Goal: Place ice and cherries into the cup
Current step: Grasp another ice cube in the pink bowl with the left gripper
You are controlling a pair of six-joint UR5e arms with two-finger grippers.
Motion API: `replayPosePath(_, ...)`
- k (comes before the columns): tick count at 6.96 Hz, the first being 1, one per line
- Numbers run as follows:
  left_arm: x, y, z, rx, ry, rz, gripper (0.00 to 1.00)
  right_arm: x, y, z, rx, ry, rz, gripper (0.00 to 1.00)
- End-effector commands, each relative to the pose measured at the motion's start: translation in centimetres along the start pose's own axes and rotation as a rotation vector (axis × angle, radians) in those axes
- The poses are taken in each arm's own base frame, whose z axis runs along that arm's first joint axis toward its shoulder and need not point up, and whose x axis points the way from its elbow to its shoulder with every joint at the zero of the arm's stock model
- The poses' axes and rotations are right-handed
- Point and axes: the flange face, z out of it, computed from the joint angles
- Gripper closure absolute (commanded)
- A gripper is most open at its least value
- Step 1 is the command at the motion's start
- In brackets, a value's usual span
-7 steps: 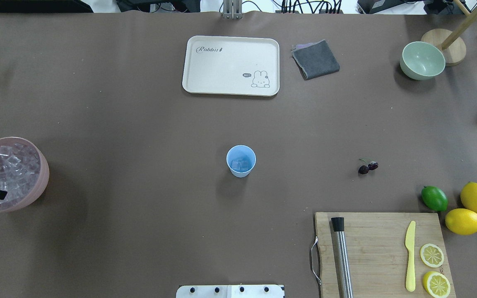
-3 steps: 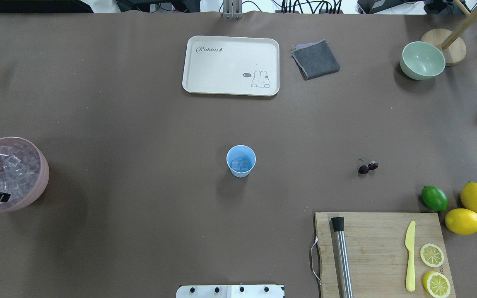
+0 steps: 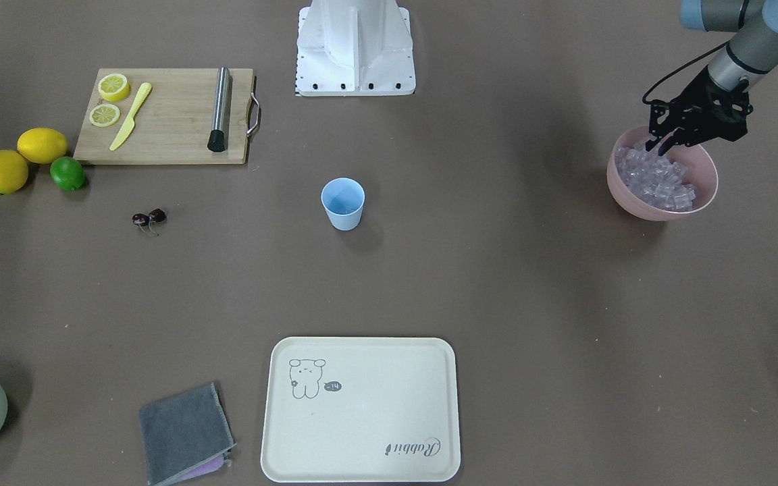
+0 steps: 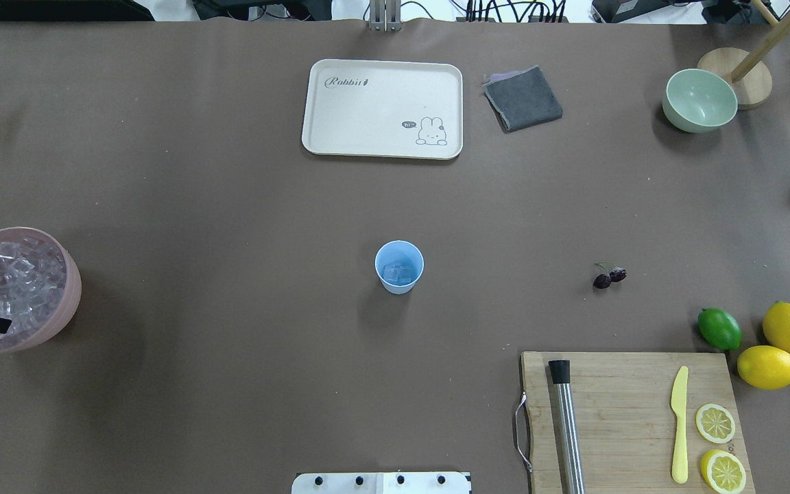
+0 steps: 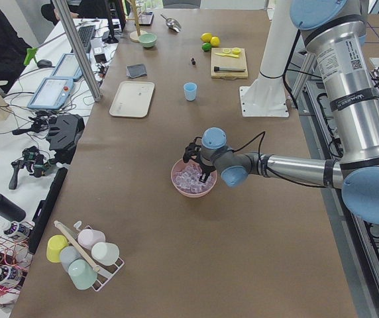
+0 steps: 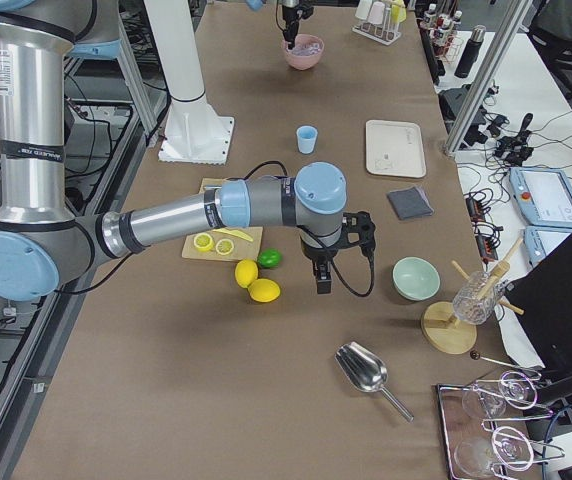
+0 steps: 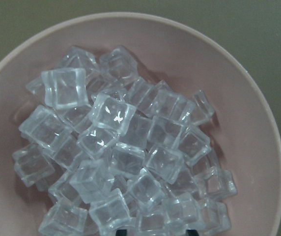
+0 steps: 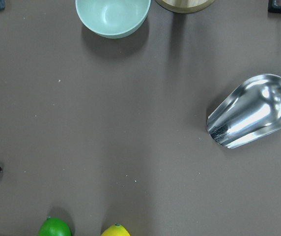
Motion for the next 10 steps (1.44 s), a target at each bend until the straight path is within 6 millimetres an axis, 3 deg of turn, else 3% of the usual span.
replayPosePath(1, 0.3, -0.2, -0.8, 0.012, 0.009, 0.001, 1.0, -0.1, 0.1, 0.0, 0.001, 0.0, -0.001, 0.0)
replayPosePath(2, 0.7, -0.3, -1.5, 0.01, 0.034, 0.002, 1.0, -0.1, 0.1, -0.2, 0.004, 0.0, -0.002, 0.0)
replayPosePath(3, 0.3, -0.8, -3.4, 0.021, 0.078, -0.022, 1.0, -0.2, 0.1, -0.2, 0.005, 0.0, -0.002, 0.0)
replayPosePath(5, -2.1, -1.7, -5.8, 0.075, 0.072, -0.055, 1.0, -0.2, 0.1, -0.2, 0.005, -0.001, -0.002, 0.0)
replayPosePath(6, -2.7, -3.5, -7.1, 0.123, 0.067, -0.068, 1.0, -0.2, 0.1, -0.2, 0.005, -0.001, -0.002, 0.0)
replayPosePath(7, -1.6, -8.4, -8.9, 0.183, 0.067, -0.089, 1.0, -0.2, 0.2, -0.2, 0.003, -0.003, 0.001, 0.0)
replayPosePath(8, 2.6, -15.4, -10.4, 0.221, 0.101, -0.154, 1.0, -0.2, 0.2, -0.2, 0.004, -0.006, -0.001, 0.0)
replayPosePath(9, 6.1, -19.4, -11.6, 0.247, 0.137, -0.215, 1.0, -0.2, 0.2, -0.2, 0.004, -0.009, -0.002, 0.0)
replayPosePath(10, 11.7, -23.6, -11.8, 0.258, 0.219, -0.302, 1.0, -0.2, 0.2, -0.1, 0.002, -0.011, -0.002, 0.0)
